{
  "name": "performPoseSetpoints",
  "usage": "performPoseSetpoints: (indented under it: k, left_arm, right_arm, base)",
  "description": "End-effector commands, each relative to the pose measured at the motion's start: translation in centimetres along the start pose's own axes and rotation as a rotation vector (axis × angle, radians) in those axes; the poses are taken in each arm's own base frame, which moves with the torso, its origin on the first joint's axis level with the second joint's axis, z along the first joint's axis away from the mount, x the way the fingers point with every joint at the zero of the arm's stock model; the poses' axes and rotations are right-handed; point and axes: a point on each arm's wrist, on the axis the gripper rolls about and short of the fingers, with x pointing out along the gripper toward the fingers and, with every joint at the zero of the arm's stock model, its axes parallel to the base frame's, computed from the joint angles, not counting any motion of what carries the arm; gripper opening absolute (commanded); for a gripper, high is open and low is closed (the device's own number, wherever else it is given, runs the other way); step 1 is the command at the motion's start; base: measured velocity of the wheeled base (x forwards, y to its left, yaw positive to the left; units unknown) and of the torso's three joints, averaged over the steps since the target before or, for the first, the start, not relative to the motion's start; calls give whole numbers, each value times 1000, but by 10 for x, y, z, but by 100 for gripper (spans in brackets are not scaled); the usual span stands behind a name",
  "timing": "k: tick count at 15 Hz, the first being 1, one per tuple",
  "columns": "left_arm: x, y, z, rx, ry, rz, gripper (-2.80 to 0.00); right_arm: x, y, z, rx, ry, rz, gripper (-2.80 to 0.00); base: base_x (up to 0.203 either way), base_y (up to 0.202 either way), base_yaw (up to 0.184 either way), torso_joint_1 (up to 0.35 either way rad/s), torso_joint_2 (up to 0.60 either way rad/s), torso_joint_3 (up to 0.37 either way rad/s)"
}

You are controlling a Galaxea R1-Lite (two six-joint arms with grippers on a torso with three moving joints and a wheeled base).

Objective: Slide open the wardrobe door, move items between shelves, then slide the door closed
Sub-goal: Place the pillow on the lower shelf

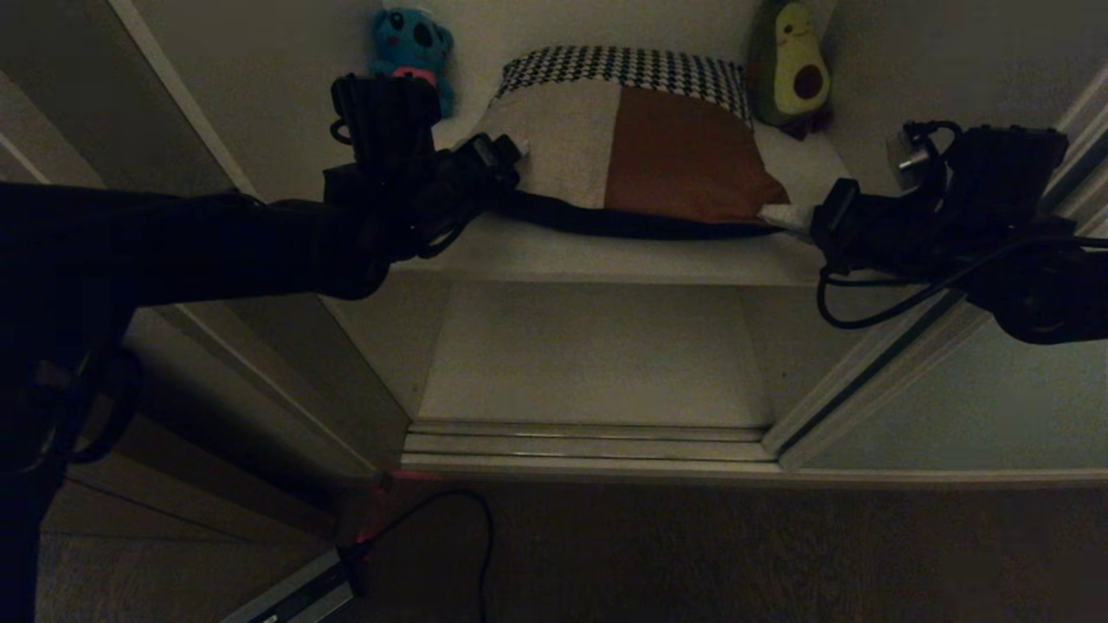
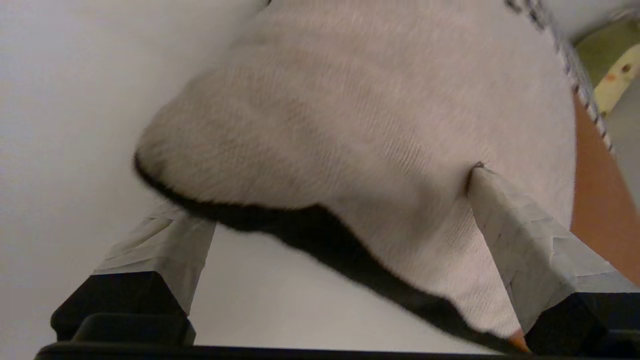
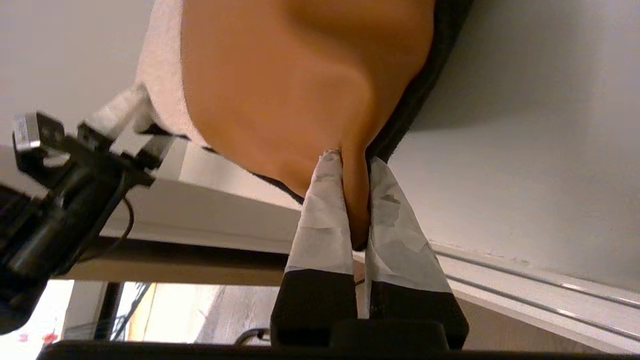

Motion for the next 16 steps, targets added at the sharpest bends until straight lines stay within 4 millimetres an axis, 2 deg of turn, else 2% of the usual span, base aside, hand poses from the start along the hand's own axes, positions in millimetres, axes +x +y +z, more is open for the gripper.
performPoseSetpoints:
  k: [1, 6, 12, 13, 16]
  left_arm:
    - [5, 1, -3, -4, -6, -3, 0]
    - [11, 4, -9, -1, 0, 3, 0]
    - [8, 0, -3, 11, -8, -2, 0]
    - [8, 1, -4, 13, -9, -3, -280]
    - [10, 2, -6, 22, -6, -3, -280]
  right_arm:
    - [0, 1, 0, 1, 3, 9, -280]
    - [1, -1, 1, 1, 3, 10, -280]
    - [1, -1, 0, 2, 3, 8, -280]
    - [1, -1, 0, 1, 3, 9, -280]
    - [1, -1, 0, 1, 5, 8, -280]
  base:
    - [0, 0, 0, 0, 0, 0]
    - [0, 0, 0, 0, 0, 0]
    - [0, 0, 0, 0, 0, 0]
    - [0, 0, 0, 0, 0, 0]
    - [0, 0, 0, 0, 0, 0]
